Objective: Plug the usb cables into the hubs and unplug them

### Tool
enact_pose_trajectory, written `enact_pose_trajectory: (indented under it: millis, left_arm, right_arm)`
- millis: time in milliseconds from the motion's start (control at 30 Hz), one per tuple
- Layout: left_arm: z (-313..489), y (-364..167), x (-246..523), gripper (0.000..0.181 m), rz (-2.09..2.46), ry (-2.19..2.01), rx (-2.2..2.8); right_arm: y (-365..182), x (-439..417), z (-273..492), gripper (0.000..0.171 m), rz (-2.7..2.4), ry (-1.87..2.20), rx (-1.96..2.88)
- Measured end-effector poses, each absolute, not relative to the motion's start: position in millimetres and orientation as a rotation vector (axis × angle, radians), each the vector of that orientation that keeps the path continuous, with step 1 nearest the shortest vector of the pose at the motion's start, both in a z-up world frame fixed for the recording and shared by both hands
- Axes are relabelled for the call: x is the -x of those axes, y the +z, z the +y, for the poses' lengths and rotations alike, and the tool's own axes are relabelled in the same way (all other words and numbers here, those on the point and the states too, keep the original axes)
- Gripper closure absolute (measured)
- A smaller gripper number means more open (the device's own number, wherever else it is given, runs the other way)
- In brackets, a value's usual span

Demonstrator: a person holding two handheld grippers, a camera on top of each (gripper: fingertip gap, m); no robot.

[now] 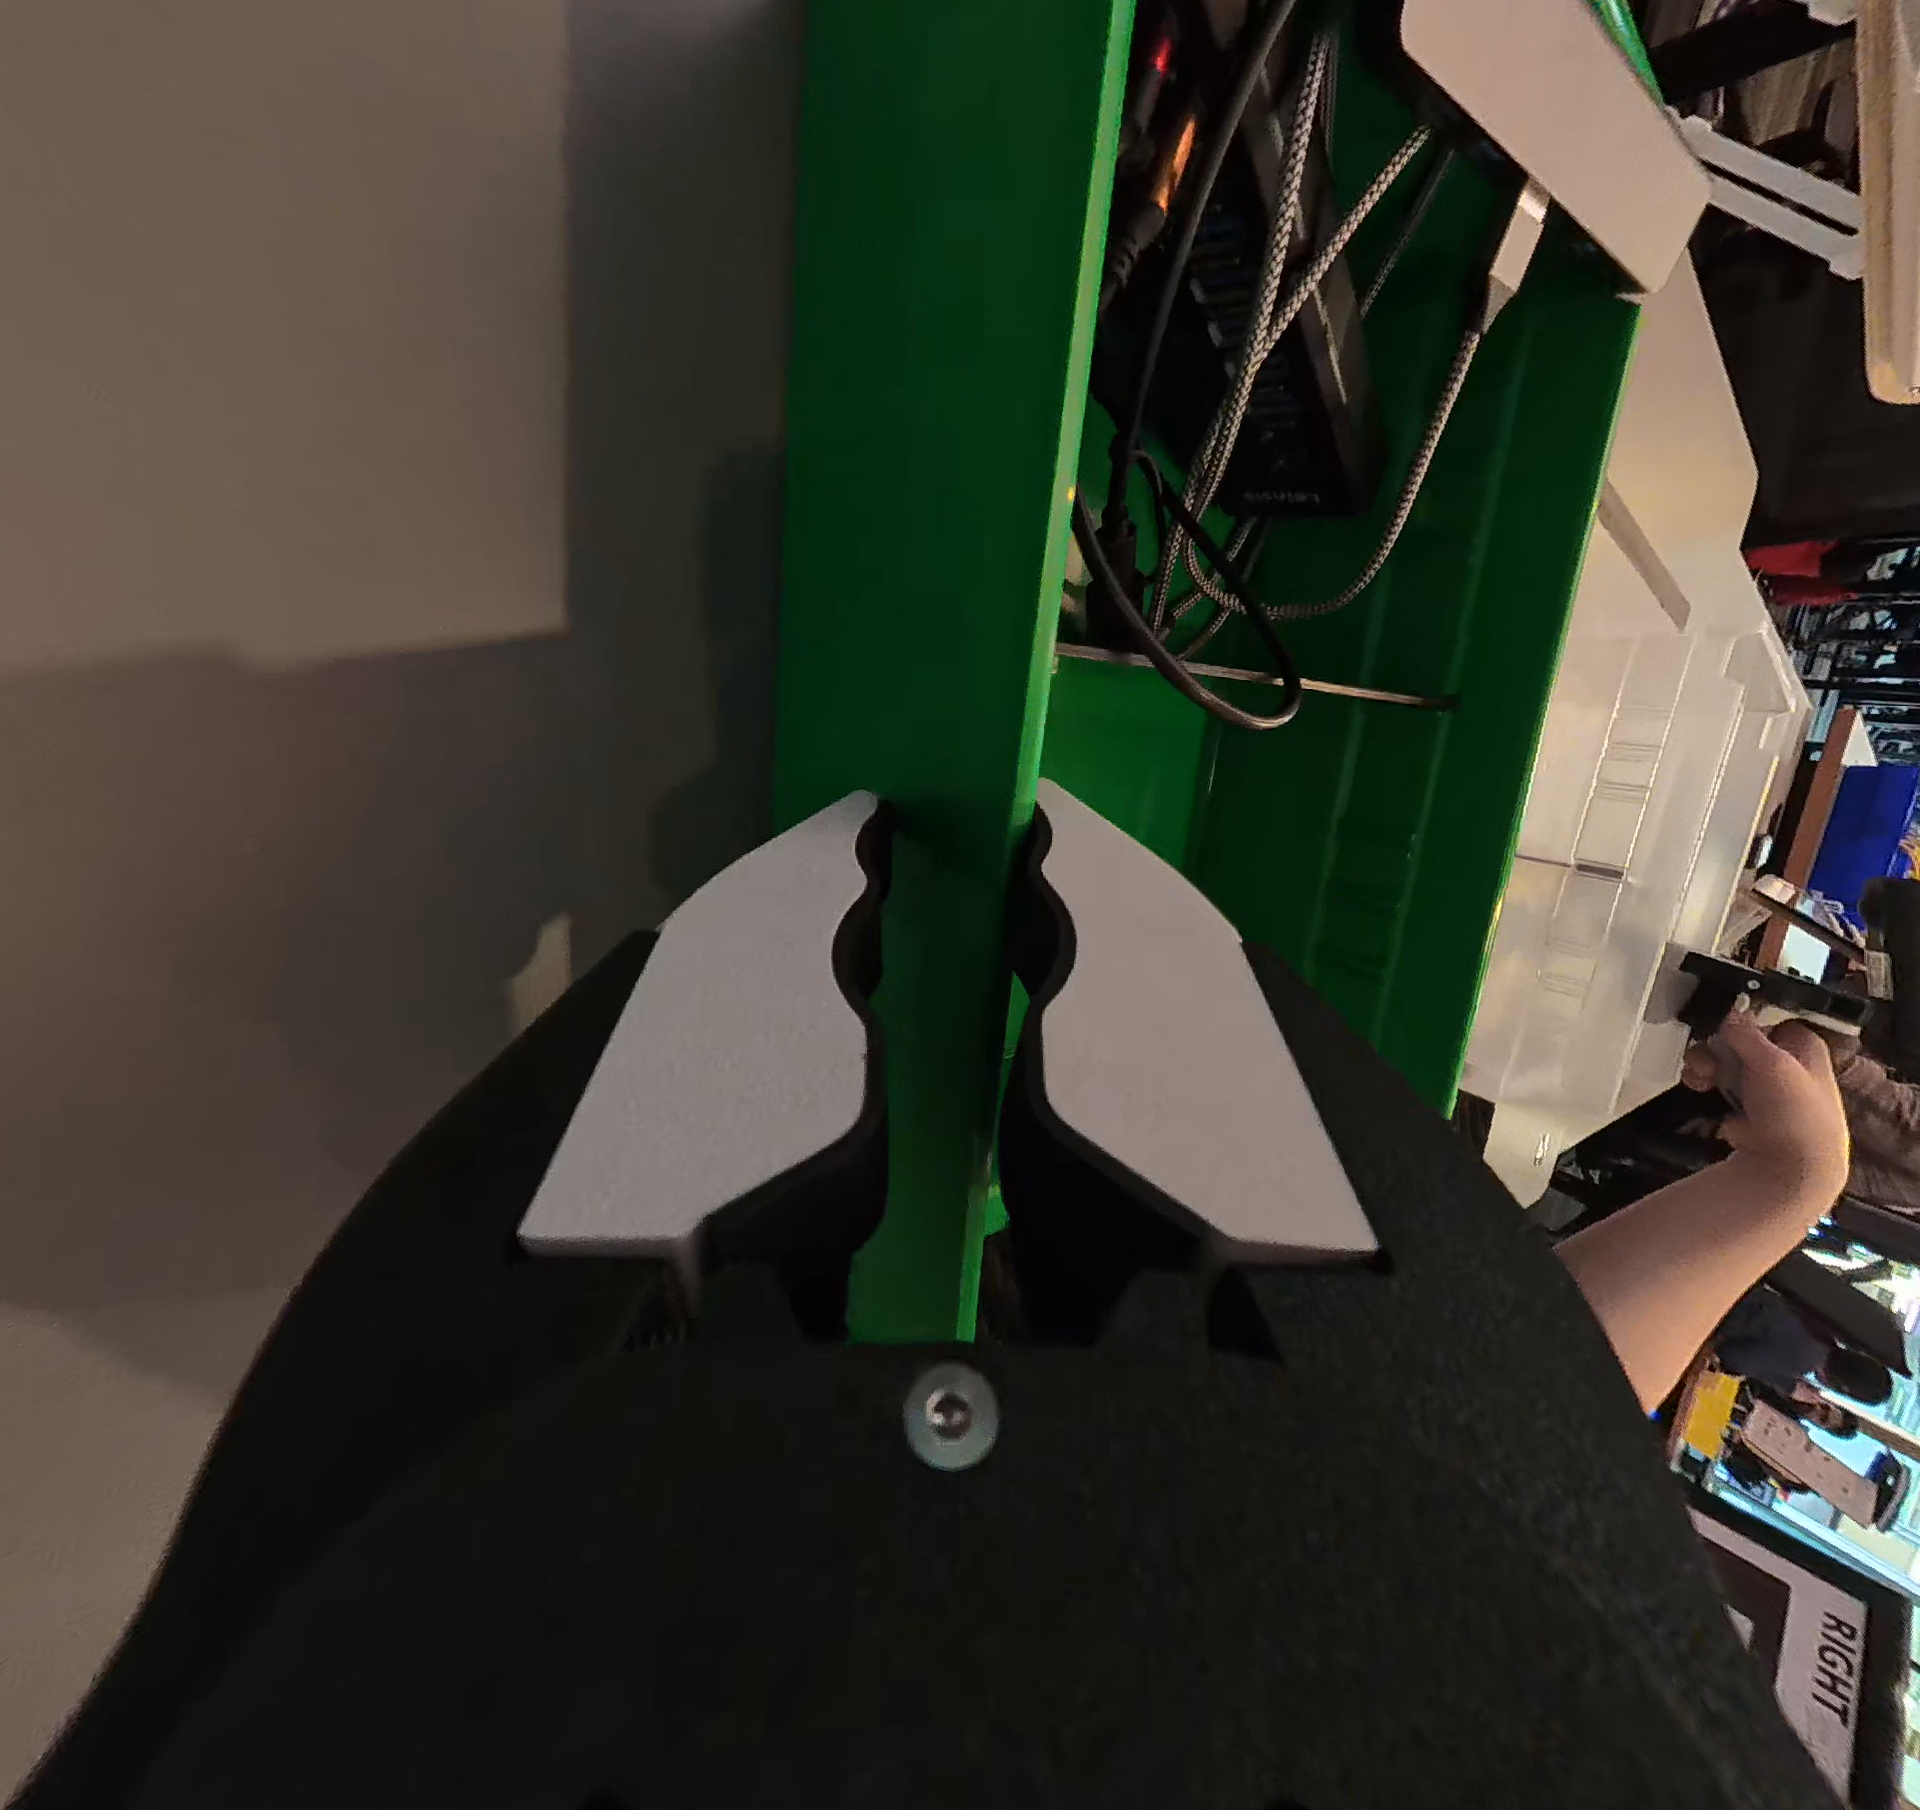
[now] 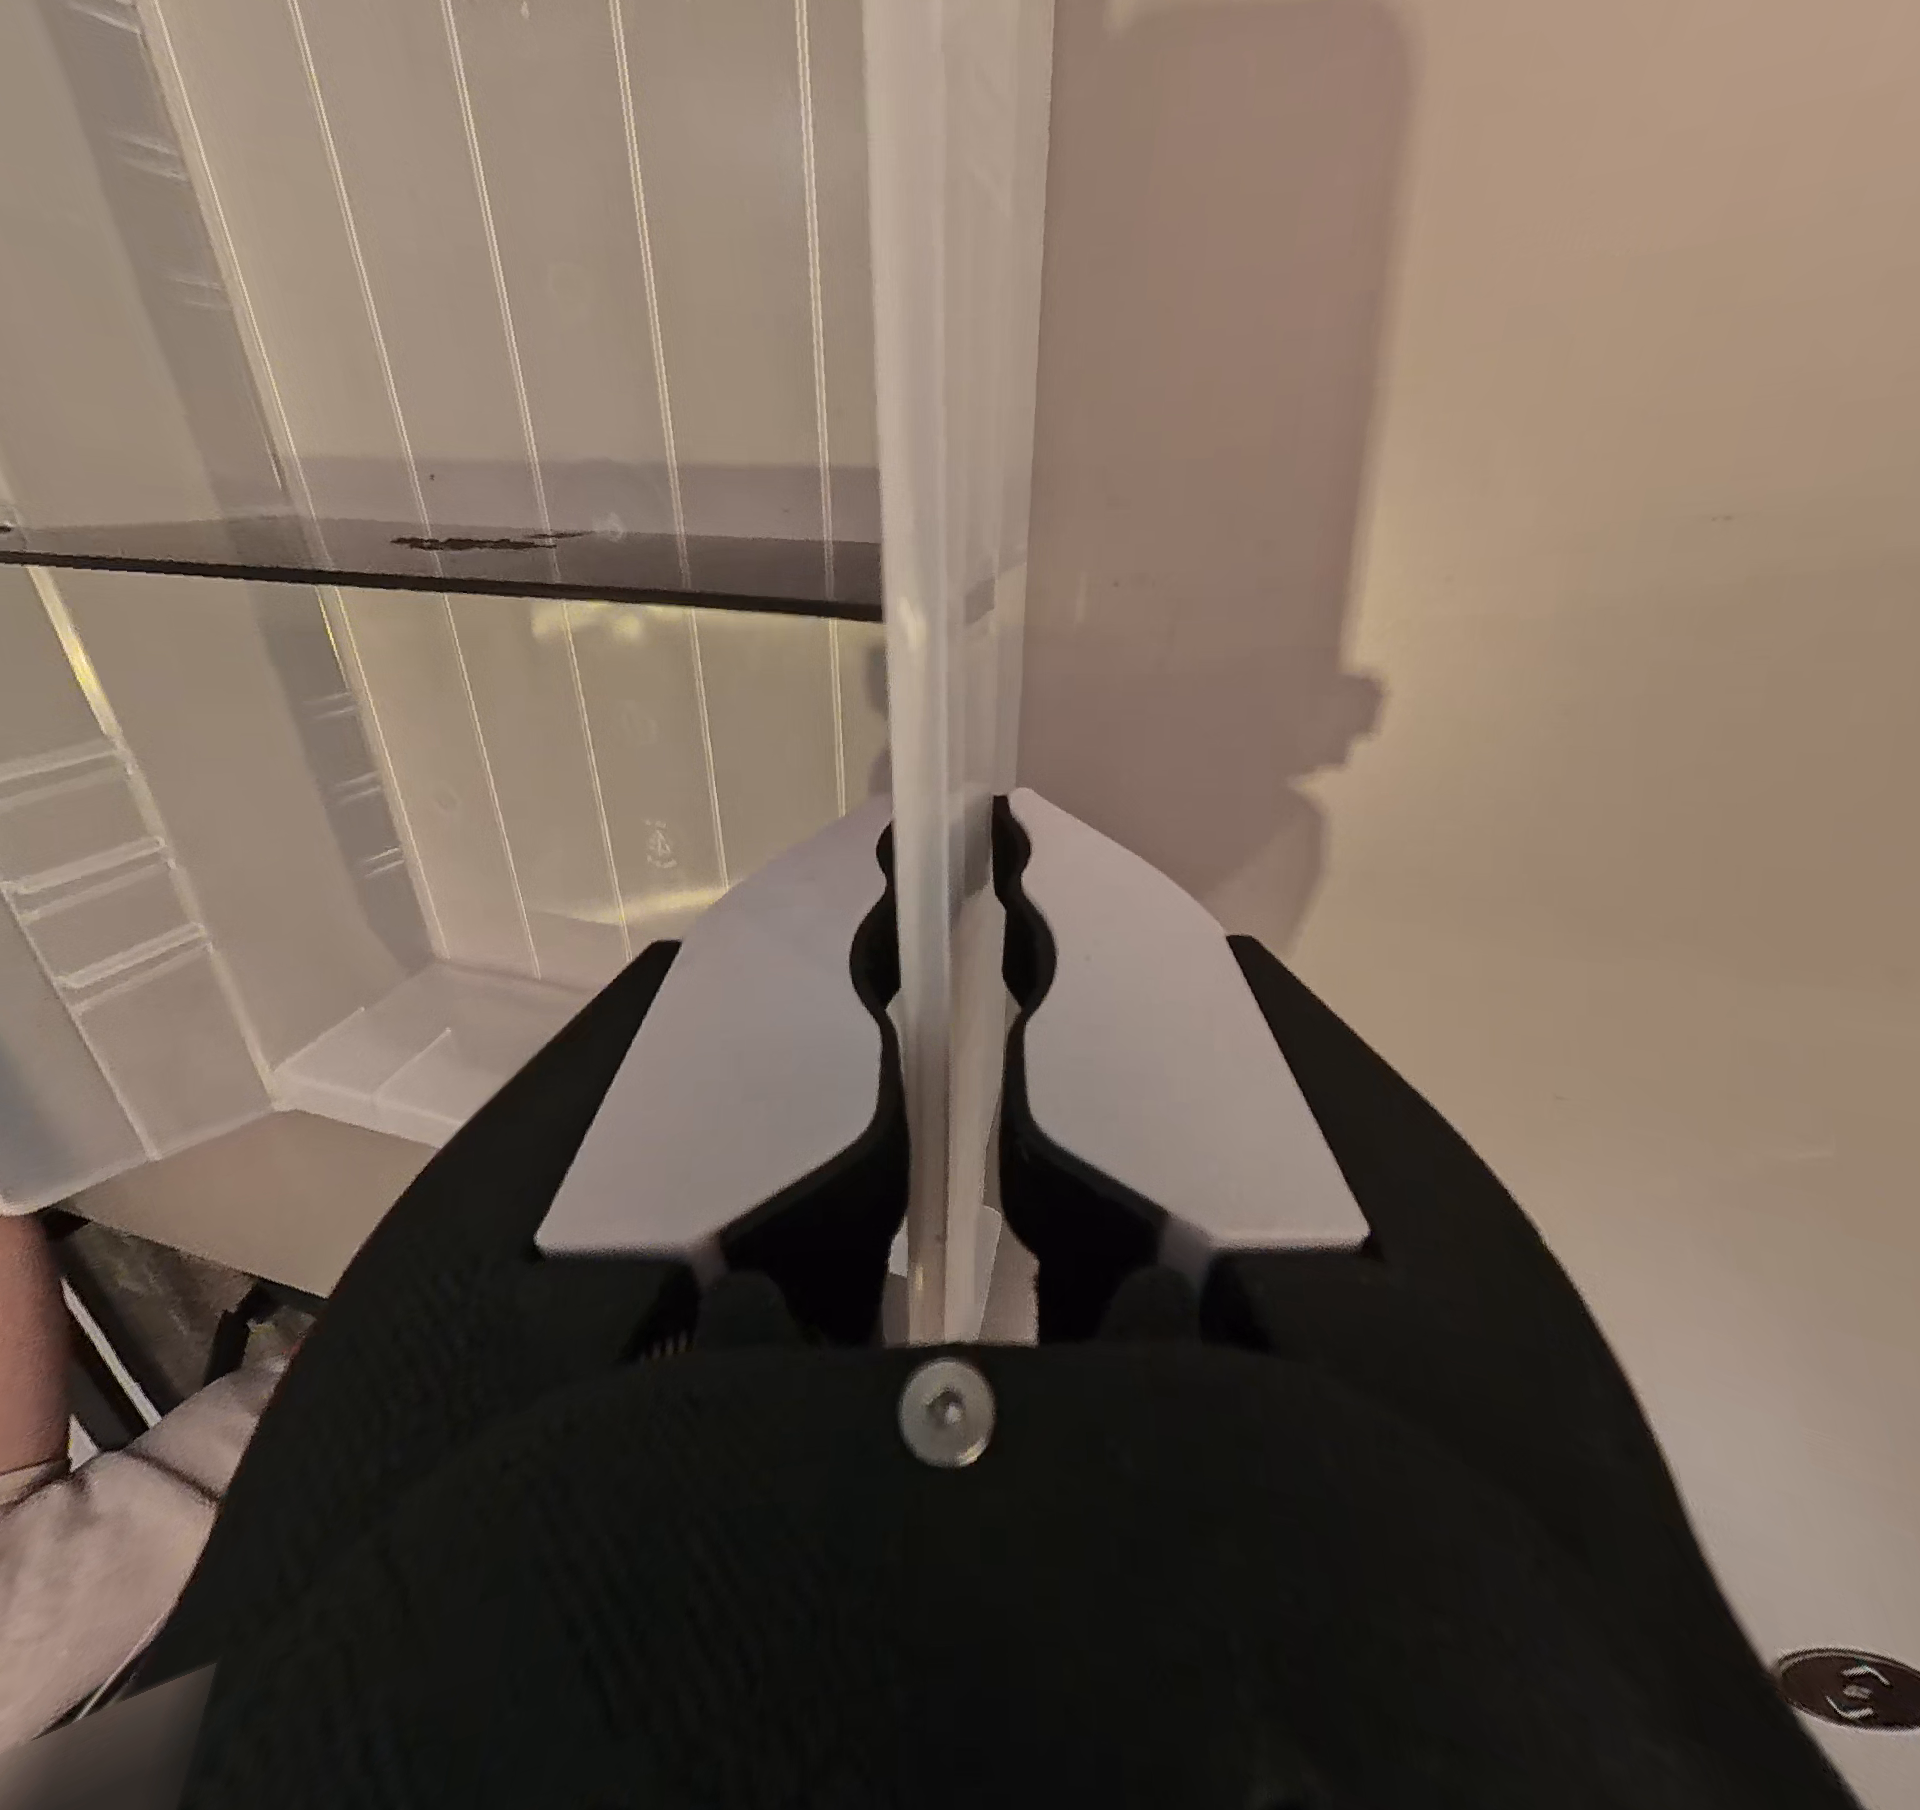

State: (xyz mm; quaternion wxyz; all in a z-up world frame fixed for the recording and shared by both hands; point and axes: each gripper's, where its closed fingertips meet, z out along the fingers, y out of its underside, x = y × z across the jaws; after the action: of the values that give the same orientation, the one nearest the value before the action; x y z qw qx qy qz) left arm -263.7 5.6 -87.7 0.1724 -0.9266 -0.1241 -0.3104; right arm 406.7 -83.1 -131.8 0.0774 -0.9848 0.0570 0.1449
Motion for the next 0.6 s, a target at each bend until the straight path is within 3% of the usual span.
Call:
enact_pose_trajectory:
  millis: [267,600]
  left_arm:
    - [14,-87,267,0.168,-0.137,-0.69,2.669]
    - [15,-90,266,0.176,0.156,-0.416,2.706]
  right_arm:
    - [-133,-413,-82,0.161,0.211,0.356,2.954]
    - [-122,-407,-82,0.149,0.272,0.553,2.79]
